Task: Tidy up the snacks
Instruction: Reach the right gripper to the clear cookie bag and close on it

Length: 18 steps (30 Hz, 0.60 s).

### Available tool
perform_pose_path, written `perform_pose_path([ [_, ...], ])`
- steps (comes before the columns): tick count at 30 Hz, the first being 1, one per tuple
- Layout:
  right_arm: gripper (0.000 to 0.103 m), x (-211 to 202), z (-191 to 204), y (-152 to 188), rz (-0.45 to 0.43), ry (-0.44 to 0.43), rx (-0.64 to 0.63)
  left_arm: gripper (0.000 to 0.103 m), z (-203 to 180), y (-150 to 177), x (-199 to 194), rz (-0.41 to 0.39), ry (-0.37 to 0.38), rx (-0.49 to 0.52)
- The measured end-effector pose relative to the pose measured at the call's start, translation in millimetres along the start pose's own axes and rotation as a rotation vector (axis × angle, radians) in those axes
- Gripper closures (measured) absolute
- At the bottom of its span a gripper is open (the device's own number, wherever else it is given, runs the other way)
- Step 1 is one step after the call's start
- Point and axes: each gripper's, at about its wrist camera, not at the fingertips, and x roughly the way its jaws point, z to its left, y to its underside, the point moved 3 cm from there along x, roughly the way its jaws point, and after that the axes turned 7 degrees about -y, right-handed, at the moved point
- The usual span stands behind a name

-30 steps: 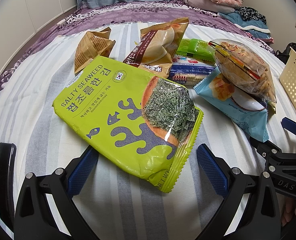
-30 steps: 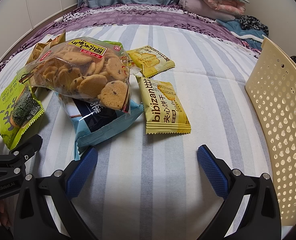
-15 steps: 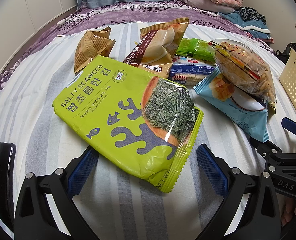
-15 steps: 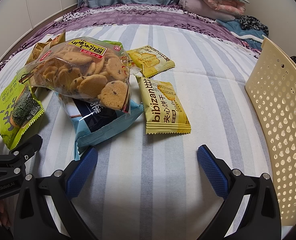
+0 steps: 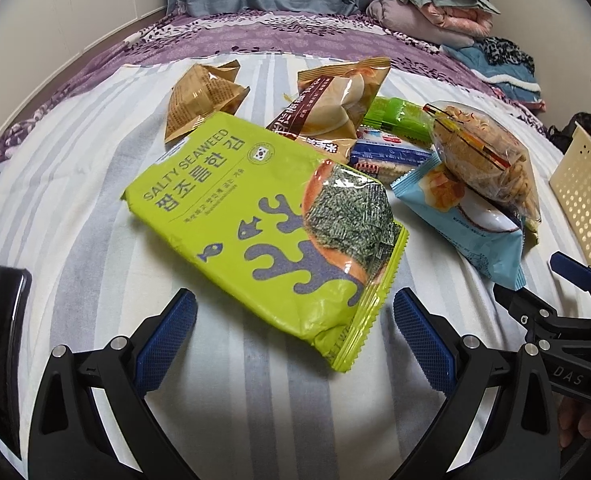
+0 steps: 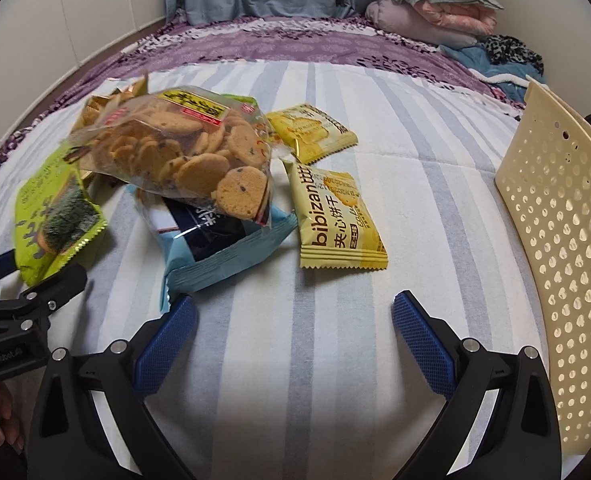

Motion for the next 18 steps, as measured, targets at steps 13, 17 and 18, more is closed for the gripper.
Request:
perform_pose_path([
  [13, 0.005, -14.6, 6.6, -2.2, -0.029, -0.097, -0.01, 0.003, 5.3, -2.9, -29.4, -0.04, 0.013, -0.021],
  [17, 0.005, -20.5, 9.3, -4.4, -0.043, -0.125, -0.009, 0.003, 10.7, -7.9, -36.7, -0.054, 0.011, -0.041],
  [18, 0.005, -22.4, 9.4, -5.1, -0.047, -0.131, -0.009, 0.003, 11.8, -9.0, -38.1, -0.058, 0.012, -0.044],
])
